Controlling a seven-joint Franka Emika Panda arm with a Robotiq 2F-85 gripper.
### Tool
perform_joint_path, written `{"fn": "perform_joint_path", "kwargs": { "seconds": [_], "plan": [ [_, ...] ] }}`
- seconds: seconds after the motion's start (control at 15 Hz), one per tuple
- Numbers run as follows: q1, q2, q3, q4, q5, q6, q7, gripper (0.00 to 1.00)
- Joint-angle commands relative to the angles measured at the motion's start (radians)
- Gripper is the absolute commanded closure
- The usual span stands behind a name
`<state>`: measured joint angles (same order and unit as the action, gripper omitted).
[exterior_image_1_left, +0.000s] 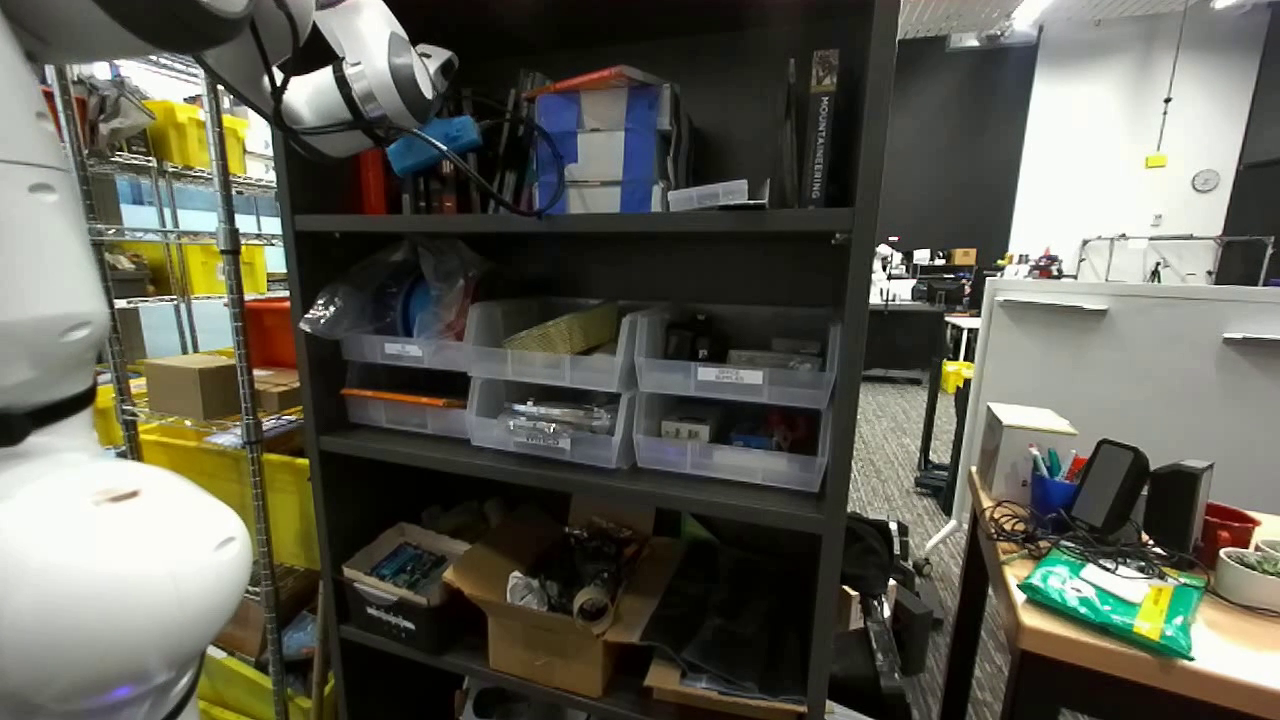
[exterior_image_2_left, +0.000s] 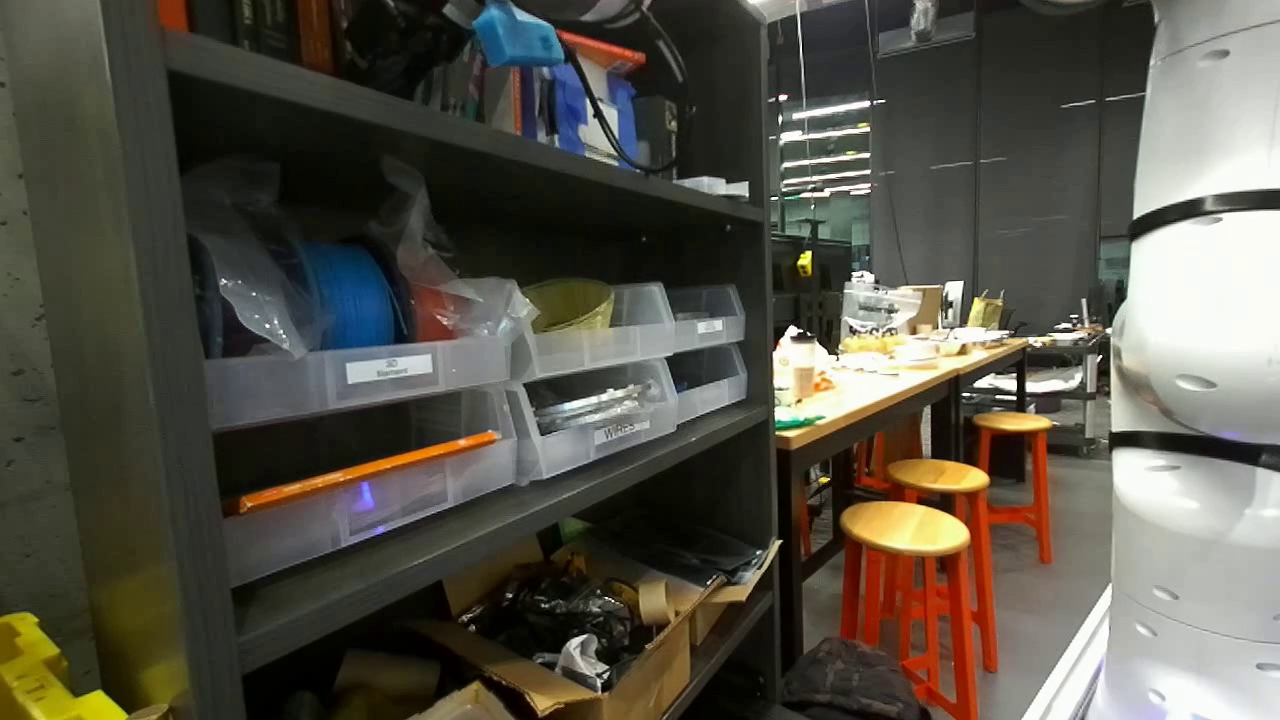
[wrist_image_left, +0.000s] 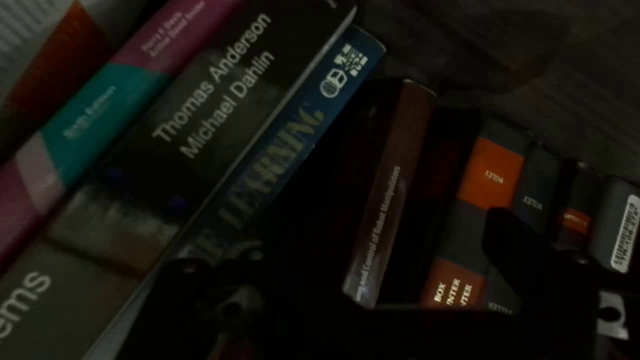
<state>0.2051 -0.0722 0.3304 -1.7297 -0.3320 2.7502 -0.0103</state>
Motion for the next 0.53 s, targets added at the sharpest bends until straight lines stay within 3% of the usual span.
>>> {"fn": "perform_joint_path", "kwargs": {
  "seconds": [0.0,0.13,0.2,0.33,0.4,0.47],
  "plan": [
    [-0.002,0.057,0.003,0.062,-0.039,0.022,0.002,0.32],
    [0.000,0.073,0.003,0.077,-0.047,0.024,0.005,0.46],
    [0.001,0.078,0.003,0.083,-0.050,0.023,0.006,0.46],
    [0.001,0.086,0.003,0.090,-0.052,0.022,0.007,0.67],
    [0.002,0.089,0.003,0.093,-0.051,0.022,0.007,0.66],
    [0.002,0.092,0.003,0.096,-0.050,0.023,0.008,0.59]
  ]
}}
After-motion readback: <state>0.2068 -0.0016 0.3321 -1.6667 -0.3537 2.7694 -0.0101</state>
